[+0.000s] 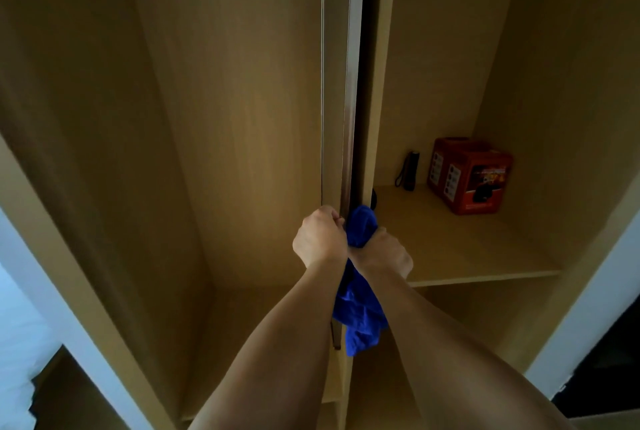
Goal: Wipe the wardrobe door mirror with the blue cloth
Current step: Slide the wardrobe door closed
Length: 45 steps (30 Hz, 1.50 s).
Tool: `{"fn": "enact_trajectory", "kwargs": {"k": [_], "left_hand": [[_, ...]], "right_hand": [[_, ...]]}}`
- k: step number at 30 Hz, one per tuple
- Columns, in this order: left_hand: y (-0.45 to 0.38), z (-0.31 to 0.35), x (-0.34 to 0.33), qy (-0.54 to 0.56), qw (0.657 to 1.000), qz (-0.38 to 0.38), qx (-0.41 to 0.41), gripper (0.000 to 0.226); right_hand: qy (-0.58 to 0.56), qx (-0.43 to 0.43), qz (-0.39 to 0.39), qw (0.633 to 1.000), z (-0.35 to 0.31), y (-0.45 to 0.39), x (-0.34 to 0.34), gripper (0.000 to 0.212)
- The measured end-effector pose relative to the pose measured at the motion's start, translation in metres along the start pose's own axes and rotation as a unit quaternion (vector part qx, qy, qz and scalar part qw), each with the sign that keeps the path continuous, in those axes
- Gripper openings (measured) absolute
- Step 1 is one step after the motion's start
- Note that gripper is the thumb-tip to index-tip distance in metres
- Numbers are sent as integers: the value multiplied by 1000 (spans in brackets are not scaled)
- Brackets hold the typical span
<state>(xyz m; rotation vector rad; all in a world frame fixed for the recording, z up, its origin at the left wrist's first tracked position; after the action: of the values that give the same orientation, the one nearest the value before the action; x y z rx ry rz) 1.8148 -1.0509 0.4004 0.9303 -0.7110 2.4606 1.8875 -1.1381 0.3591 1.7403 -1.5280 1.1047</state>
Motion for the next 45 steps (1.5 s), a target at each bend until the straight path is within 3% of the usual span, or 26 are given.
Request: {"fn": "enact_trajectory", "kwargs": {"k": [11,19,26,31,34,39,45], "left_hand": [[-19,0,-11,-6,1000,7,-4,13],[-32,1,-17,4,1000,4,0,15],[-41,0,-22,11,1000,-4,4,19],[-49,1,-23,45,998,-31,42,15],[-49,3,-23,49,997,-34,52,12],[-47,6,-28,31,998,-18,52,12],[-43,8,-32,32,998,-1,52,11]], "right_hand": [[-16,-4,5,1000,-6,-5,-9,46],[-9,18,35,999,-8,-3,-18,52],[71,135,106,983,-7,4,-26,65],[166,228,85,956,-2,3,-28,60],[218,285,77,930,0,4,-30,69],[216,308,76,924,-3,0,-31,94],[203,317,57,925,-2,-4,-28,85]]}}
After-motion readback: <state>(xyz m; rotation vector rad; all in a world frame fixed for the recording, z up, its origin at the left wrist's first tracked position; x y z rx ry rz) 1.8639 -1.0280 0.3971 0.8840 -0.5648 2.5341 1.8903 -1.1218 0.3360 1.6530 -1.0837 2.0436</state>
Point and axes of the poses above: each hand's wrist, its own y-axis away from the middle knuckle, its own x-axis out of the back of the hand, z = x × y, the point moved 3 cm from there along -y, towards the middle knuckle, and after that the axes turned 2 degrees about -y, right-handed, at the moved point
